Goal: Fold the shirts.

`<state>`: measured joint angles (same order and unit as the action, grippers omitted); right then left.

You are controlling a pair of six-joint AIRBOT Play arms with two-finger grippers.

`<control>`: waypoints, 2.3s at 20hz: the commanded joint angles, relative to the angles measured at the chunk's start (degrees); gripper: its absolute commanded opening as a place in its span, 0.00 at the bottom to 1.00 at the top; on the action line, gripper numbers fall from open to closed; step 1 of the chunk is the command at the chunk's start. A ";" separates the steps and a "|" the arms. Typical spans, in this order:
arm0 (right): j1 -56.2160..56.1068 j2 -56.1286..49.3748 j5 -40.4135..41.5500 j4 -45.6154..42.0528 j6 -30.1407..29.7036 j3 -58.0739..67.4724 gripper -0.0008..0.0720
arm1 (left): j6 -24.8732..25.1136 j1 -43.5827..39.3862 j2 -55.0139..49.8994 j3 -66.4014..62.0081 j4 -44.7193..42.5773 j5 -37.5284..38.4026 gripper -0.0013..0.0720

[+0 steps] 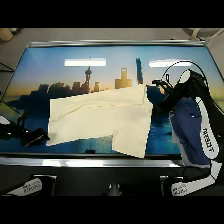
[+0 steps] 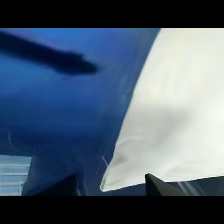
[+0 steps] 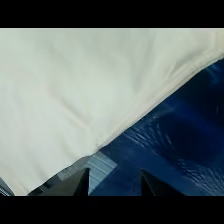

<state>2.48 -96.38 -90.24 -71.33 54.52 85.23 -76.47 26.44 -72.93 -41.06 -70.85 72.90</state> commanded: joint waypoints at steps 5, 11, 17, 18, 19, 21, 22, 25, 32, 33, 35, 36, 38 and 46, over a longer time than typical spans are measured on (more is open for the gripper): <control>0.28 0.09 -1.95 -7.96 1.38 -0.26 0.44 | 0.04 -3.04 -2.71 0.55 1.46 -3.50 0.33; 0.11 4.31 5.97 -4.09 1.51 -15.72 0.56 | 1.57 -3.43 -2.23 0.50 1.88 -2.84 0.05; 0.11 4.44 18.38 9.01 0.02 -23.50 0.56 | 2.01 -3.43 -0.20 0.50 1.95 -2.89 0.05; 0.11 4.35 20.06 10.21 0.04 -24.02 0.56 | 2.71 -3.43 0.09 0.50 2.23 -2.86 0.05; 0.11 4.35 21.64 11.10 0.04 -24.35 0.56 | 3.21 -3.43 0.26 0.50 2.58 -2.84 0.05; 0.11 4.35 23.52 12.20 0.28 -24.41 0.52 | 3.19 -3.43 0.46 0.50 3.02 -2.93 0.05; 0.11 4.35 24.00 12.22 1.44 -24.41 0.34 | 3.23 -3.43 0.46 0.44 3.48 -2.93 0.05; 0.13 4.98 23.52 12.59 -0.11 -23.89 0.04 | 3.02 -3.30 1.88 -3.19 4.11 -3.30 0.05; 0.15 29.86 27.71 -2.10 -5.79 7.87 0.03 | 2.91 -4.22 22.12 -43.23 20.41 -13.49 0.05; 0.15 35.26 33.22 -5.62 -5.64 13.62 0.03 | 2.47 -4.37 25.11 -49.11 20.26 -17.05 0.05; 0.15 44.50 40.39 -11.52 -0.87 20.55 0.03 | -1.64 -4.15 31.06 -57.53 16.39 -22.73 0.05; 0.15 48.35 40.68 -13.22 1.33 22.12 0.03 | -4.52 -4.09 33.88 -59.47 12.52 -23.76 0.05; 0.15 53.72 36.96 -13.33 1.62 22.43 0.03 | -11.26 -3.89 38.71 -59.78 5.92 -23.10 0.05; 0.15 56.17 25.00 -14.43 1.84 22.43 0.03 | -12.26 -3.89 40.54 -59.80 1.81 -11.61 0.05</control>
<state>2.63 -40.91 -61.10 -84.18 56.01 107.24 -87.99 22.50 -32.84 -100.33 -66.61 58.02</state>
